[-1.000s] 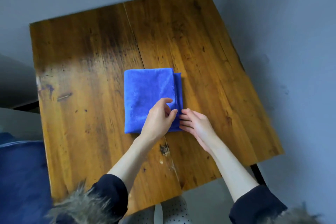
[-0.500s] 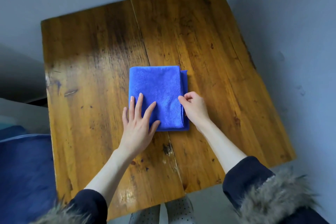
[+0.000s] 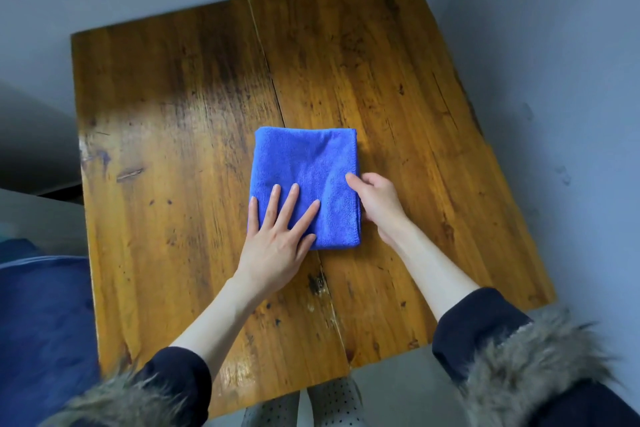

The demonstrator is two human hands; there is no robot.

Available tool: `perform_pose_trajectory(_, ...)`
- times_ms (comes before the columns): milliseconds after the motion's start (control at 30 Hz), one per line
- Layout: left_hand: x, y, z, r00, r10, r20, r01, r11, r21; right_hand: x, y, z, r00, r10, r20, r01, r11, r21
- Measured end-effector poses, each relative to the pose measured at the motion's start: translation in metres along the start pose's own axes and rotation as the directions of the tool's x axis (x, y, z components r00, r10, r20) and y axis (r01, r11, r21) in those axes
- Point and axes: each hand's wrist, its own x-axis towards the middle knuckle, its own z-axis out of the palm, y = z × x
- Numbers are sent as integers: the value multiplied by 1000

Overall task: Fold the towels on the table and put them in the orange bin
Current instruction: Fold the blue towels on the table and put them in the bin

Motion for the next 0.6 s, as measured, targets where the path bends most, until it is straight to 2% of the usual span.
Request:
perform_pose_trajectory(100,-1,-3,2,1000,11,13,-11,1000,22,14,-26,4,998,-65,9,64,997,33)
perform_pose_trajectory(167,-1,-2,3,1000,9,22,-9,1000,28,27,-40,6,994,-87,-68,91,995,45)
perform_pose_trajectory(267,-1,0,1,1000,-4,14,4,1000,3,33,-42,8,976,-102,-190,80,989,-122)
perform_pose_trajectory(333,1,0,-3,1000,-16,-26,15,1000,-28,22,-32,10,938,-224,-264,140,943,-303)
perform_pose_trajectory(400,10,-3,-11,996,-26,-83,22,998,-55,5,-19,14,819,-518,-247,323,772,-547)
perform_pose_trajectory(467,27,-10,-17,992,-46,-116,37,996,-77,-5,-6,20,718,-694,-47,444,509,-737)
perform_pose_trajectory(533,46,-21,-20,990,-42,-133,34,998,-61,-4,4,26,713,-681,169,468,282,-838)
perform_pose_trajectory(600,63,-33,-18,991,-27,-130,23,999,-36,4,10,28,757,-612,231,434,206,-877)
